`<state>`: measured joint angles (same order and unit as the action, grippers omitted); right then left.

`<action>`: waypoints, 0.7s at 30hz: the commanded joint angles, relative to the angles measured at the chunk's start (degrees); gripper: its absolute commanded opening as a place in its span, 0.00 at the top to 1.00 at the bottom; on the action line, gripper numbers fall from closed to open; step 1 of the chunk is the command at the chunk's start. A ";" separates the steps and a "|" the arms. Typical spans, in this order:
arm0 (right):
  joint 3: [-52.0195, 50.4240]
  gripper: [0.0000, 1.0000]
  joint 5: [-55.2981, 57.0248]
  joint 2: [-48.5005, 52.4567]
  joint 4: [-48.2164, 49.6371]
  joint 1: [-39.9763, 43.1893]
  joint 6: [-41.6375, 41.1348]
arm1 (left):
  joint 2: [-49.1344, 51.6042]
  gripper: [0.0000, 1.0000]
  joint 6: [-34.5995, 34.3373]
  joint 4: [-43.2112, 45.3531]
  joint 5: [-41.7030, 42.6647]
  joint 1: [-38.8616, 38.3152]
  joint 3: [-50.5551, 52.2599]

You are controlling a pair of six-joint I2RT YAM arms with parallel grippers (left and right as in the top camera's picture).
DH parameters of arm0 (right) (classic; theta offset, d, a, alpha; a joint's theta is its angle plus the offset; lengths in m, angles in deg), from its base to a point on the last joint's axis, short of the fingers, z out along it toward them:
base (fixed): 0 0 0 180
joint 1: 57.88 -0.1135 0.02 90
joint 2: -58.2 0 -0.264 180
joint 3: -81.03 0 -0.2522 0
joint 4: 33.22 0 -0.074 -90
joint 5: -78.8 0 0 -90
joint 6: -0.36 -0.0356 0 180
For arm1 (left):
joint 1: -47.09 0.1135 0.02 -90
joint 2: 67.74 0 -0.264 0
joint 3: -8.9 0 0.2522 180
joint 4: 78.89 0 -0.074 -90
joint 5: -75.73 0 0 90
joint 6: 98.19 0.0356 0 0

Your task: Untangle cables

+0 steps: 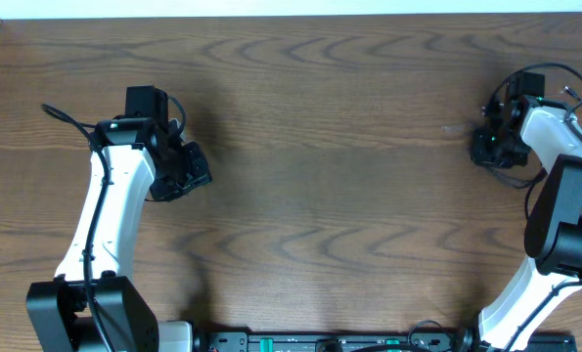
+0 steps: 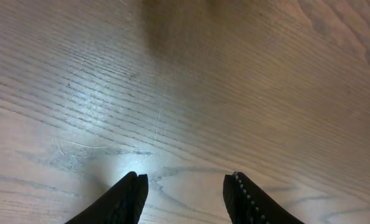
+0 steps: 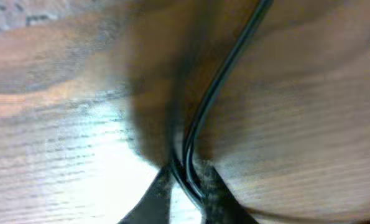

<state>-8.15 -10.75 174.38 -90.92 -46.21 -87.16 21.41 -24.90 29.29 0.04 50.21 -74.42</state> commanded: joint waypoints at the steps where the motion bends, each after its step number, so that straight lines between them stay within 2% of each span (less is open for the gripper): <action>1: -0.81 0.99 -0.17 1.25 -0.85 -0.13 -0.33 | -0.96 0.54 0.33 -0.20 0.28 0.20 0.11; 11: 1.14 0.99 1.64 -1.75 -1.79 1.11 -6.82 | -0.96 0.55 0.35 -0.24 0.28 0.20 0.11; 21: 10.84 0.99 3.50 -16.55 -2.51 4.94 -6.73 | -0.96 0.55 0.33 -0.17 0.28 0.20 0.11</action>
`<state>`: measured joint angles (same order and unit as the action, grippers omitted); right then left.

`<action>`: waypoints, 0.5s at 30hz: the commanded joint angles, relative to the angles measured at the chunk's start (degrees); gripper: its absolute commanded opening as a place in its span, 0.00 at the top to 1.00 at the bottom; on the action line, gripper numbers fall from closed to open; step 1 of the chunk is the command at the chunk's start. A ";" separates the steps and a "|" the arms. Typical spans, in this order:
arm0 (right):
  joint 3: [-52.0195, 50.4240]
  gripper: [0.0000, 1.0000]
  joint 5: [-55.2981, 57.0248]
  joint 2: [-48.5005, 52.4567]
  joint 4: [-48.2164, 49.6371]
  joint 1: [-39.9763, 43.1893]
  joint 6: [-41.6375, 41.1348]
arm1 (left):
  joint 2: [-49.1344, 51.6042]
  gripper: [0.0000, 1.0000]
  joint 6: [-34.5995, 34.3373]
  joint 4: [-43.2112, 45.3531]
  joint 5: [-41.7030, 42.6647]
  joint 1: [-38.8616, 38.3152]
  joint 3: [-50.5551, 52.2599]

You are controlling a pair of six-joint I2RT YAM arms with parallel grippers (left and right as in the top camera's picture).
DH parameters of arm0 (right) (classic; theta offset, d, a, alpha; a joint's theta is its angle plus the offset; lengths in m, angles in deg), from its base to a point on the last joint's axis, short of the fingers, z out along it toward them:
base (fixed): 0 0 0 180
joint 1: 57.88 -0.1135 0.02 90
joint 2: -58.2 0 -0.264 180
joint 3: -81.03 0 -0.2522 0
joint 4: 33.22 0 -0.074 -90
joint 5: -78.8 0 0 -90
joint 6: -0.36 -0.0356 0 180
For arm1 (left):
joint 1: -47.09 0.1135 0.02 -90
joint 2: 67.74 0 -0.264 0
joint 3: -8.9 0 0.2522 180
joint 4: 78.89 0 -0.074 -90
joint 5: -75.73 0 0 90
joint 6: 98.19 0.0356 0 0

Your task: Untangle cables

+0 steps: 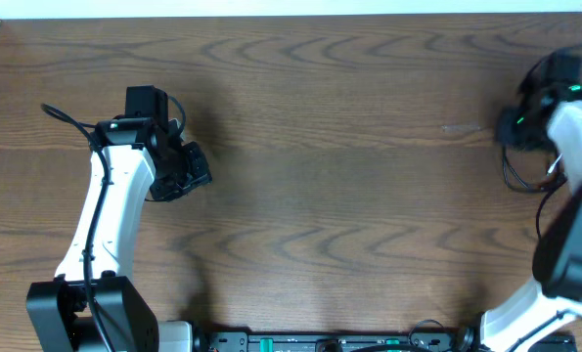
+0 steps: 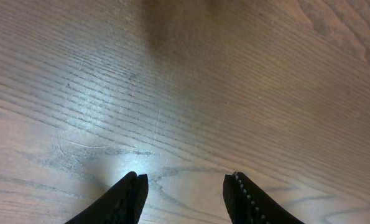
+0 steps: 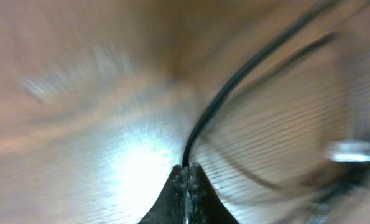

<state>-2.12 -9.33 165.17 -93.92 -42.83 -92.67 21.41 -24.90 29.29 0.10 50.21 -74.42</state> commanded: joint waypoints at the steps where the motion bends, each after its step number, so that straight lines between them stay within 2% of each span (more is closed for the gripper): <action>1: 5.77 0.99 2.93 -8.92 0.94 2.08 -1.25 | -0.96 0.54 0.33 -0.17 0.22 0.20 0.11; 7: 7.30 0.99 11.41 -15.45 5.07 5.75 -2.86 | -0.98 0.54 0.33 -0.17 0.22 0.20 0.11; 11: 7.26 0.98 11.54 -16.11 4.07 8.07 -4.33 | -0.96 0.55 0.33 -0.17 0.22 0.20 0.11; 13: 7.02 0.91 9.79 -15.85 1.90 8.63 -5.09 | -0.96 0.54 0.33 -0.20 0.22 0.20 0.11; 15: 6.60 0.78 7.26 -15.39 -0.50 8.70 -5.09 | -0.98 0.54 0.31 -0.20 0.22 0.17 0.11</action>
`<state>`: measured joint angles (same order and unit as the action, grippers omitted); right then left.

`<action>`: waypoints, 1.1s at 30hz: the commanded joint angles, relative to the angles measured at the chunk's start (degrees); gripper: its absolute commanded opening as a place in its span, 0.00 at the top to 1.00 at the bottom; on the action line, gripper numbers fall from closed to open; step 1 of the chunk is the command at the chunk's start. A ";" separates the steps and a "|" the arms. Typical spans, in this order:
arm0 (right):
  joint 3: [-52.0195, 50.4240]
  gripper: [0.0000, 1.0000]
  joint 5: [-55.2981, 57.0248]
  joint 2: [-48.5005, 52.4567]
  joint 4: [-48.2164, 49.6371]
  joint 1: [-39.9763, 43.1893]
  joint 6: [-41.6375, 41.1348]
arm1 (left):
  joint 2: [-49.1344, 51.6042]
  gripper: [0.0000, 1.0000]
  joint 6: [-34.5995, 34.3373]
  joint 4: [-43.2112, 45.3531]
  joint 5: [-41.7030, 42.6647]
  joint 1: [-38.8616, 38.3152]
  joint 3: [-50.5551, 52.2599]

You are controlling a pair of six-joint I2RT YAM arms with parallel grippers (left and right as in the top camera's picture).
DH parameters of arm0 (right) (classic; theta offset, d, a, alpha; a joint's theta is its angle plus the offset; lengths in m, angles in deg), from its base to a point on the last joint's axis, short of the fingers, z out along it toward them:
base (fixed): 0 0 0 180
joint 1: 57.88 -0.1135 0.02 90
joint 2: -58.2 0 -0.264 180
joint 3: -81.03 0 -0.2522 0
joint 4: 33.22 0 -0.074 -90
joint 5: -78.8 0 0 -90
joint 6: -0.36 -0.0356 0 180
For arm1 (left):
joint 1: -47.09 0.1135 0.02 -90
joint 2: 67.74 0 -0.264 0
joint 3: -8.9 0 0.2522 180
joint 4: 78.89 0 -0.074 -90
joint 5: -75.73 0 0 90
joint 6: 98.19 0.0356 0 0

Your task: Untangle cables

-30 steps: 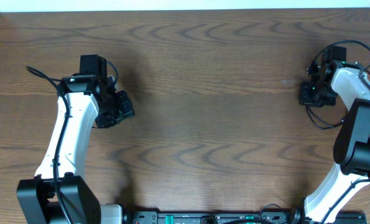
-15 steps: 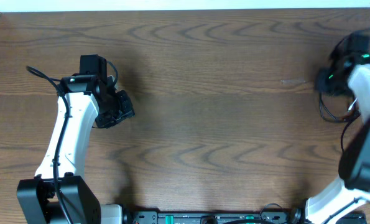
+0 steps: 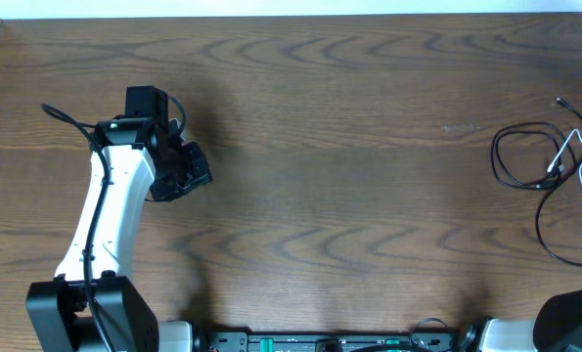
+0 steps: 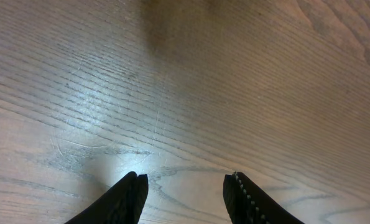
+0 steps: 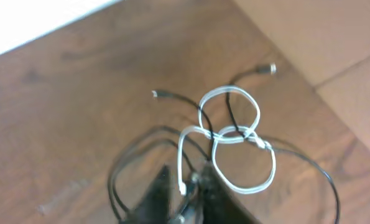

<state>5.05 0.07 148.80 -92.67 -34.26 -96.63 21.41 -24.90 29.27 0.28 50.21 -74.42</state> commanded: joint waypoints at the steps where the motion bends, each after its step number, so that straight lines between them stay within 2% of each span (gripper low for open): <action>1: -0.90 0.72 -3.54 1.29 -2.89 0.09 -1.14 | -0.96 0.55 0.31 -0.15 0.04 0.17 0.11; 5: -1.55 0.56 -8.59 1.99 -5.79 -0.04 -1.09 | -0.96 0.54 0.33 -0.11 0.04 0.17 0.11; 6: -1.55 0.45 -10.40 1.99 -6.23 -0.04 -0.90 | -0.98 0.54 0.35 0.04 0.07 0.15 0.11; 10: -1.55 0.29 -19.10 1.97 -6.49 -1.11 4.11 | -0.98 0.53 2.99 2.89 2.03 -1.05 -0.13; 16: -1.55 0.21 -24.98 1.97 -9.64 -7.74 9.77 | -0.98 0.39 7.13 10.47 2.78 -7.89 -1.33; 19: -1.55 0.15 -24.94 1.97 -12.20 -12.70 12.74 | -0.96 0.37 9.68 12.44 1.95 -12.02 -1.36; 20: -1.55 0.11 -24.94 1.97 -13.35 -14.69 13.60 | -0.96 0.36 9.66 12.44 -0.31 -13.46 -1.33; 23: -1.57 0.01 -24.72 1.99 -15.67 -17.97 13.94 | -0.96 0.34 9.75 10.45 -7.80 -16.74 -1.33; 25: -1.75 0.01 -24.46 1.99 -16.94 -19.52 13.94 | -0.96 0.33 10.34 7.56 -11.63 -18.08 -1.33; 26: -2.05 0.01 -23.58 1.99 -17.38 -20.13 13.68 | -0.96 0.30 10.32 5.70 -13.27 -18.45 -1.33; 27: -2.40 0.01 -22.40 1.99 -17.75 -20.59 13.07 | -0.96 0.22 10.27 4.09 -14.23 -18.47 -1.27; 28: -2.89 0.01 -21.03 1.99 -17.99 -20.92 12.11 | -0.96 0.19 10.25 2.95 -14.36 -18.43 -1.22; 33: -7.72 0.01 -16.83 1.99 -19.54 -21.24 4.92 | -0.96 0.18 5.14 -4.15 -14.14 -17.11 -1.18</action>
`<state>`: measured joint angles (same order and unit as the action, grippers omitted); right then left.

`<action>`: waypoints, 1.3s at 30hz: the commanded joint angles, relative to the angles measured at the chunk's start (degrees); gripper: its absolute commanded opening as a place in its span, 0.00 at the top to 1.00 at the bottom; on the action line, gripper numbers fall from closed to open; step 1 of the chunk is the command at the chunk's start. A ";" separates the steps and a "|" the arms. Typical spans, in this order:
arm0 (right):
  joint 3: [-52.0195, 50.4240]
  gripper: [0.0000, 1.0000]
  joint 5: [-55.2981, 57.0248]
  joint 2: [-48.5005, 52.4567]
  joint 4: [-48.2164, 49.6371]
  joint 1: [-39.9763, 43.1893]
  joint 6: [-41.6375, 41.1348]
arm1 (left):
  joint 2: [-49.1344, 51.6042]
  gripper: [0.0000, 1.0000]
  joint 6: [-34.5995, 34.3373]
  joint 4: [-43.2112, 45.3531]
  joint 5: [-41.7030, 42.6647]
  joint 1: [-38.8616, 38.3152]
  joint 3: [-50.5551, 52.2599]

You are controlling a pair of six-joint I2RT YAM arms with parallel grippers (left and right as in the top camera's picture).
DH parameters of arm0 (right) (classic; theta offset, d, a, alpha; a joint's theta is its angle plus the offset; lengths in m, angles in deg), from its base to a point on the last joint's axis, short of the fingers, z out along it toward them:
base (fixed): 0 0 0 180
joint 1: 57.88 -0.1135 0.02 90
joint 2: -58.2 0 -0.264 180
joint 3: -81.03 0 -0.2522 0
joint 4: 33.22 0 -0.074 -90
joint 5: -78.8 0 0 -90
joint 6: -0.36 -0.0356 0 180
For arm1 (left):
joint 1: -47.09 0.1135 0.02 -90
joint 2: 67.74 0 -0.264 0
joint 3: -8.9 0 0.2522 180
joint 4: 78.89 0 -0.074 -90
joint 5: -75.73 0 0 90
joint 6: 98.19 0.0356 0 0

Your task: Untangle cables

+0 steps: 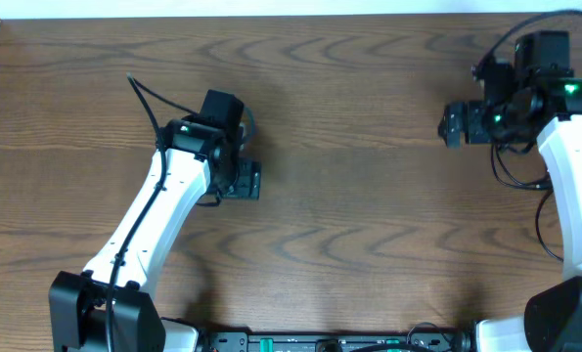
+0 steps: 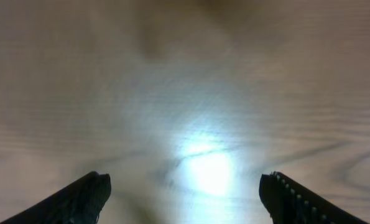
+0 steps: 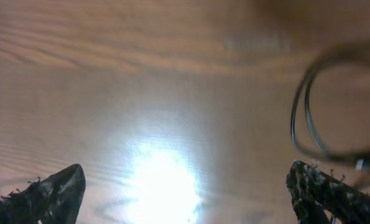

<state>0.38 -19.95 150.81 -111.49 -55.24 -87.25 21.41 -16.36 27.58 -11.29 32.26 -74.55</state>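
Observation:
The black cable (image 1: 501, 174) lies in loops by the table's right edge, partly under my right arm; the white cable does not show. In the right wrist view one black loop (image 3: 295, 121) lies ahead to the right. My right gripper (image 1: 452, 125) hangs just left of the loops, wide open (image 3: 188, 186), with only bare wood between its fingers. My left gripper (image 1: 246, 182) is left of the table's middle, far from the cables. It is also wide open (image 2: 185, 186) over bare wood.
The wooden table (image 1: 349, 225) fills the view, with its far edge (image 1: 271, 17) against a white strip at the top. A black bar with connectors (image 1: 330, 342) runs along the front edge.
My right arm, then almost out of the overhead view with its jaws close together high over the tangle, now stands low, left of the cables, open. My left gripper has moved right and opened wider.
First my right gripper was shut on the black cable near the right side. Then it held the cable farther right. Then it was high above a tangle of black and white cable. Now it is open beside the loops. The left arm stayed still until now.

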 commanded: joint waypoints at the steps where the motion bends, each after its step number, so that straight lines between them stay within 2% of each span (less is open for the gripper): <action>1: -3.91 0.01 3.21 -0.02 -0.76 -0.26 -4.85 | -0.96 0.17 -3.89 -3.80 -2.58 1.03 -1.05; 8: -11.85 0.01 3.26 -0.70 -0.83 -0.28 -5.18 | -1.33 0.18 -5.73 -11.65 -2.38 1.09 -0.31; 12: -17.05 0.01 3.26 -4.79 2.12 -0.50 -6.49 | -5.18 0.18 -6.36 -9.86 -2.40 1.09 2.91; 17: -25.00 0.01 3.28 -15.26 8.24 -0.48 -7.72 | -15.19 0.17 -6.82 -3.56 -2.36 1.09 8.20; 23: -34.58 0.01 3.28 -32.85 15.91 -0.48 -7.72 | -34.58 0.17 -8.26 5.42 -2.43 0.87 16.85; 24: -35.78 0.01 3.26 -35.26 16.92 -0.48 -7.72 | -37.64 0.06 -8.55 6.56 -2.38 0.90 18.18; 25: -36.79 0.01 3.26 -37.48 17.70 -0.48 -7.72 | -40.83 0.02 -8.50 7.26 -2.40 0.87 19.37; 27: -38.38 0.01 3.26 -41.51 18.36 -0.48 -7.72 | -45.48 0.02 -8.46 7.39 -2.64 0.90 20.37; 33: -39.58 0.01 3.26 -47.23 17.88 -0.48 -7.69 | -53.90 0.02 -8.46 6.95 -2.60 0.90 20.50; 39: -39.58 0.01 3.26 -47.30 16.96 -0.48 -7.69 | -55.19 0.03 -8.46 6.25 -2.60 0.90 20.50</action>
<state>-38.57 -16.87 103.56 -94.07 -55.33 -94.22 -33.76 -24.71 33.92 -13.14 33.11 -54.27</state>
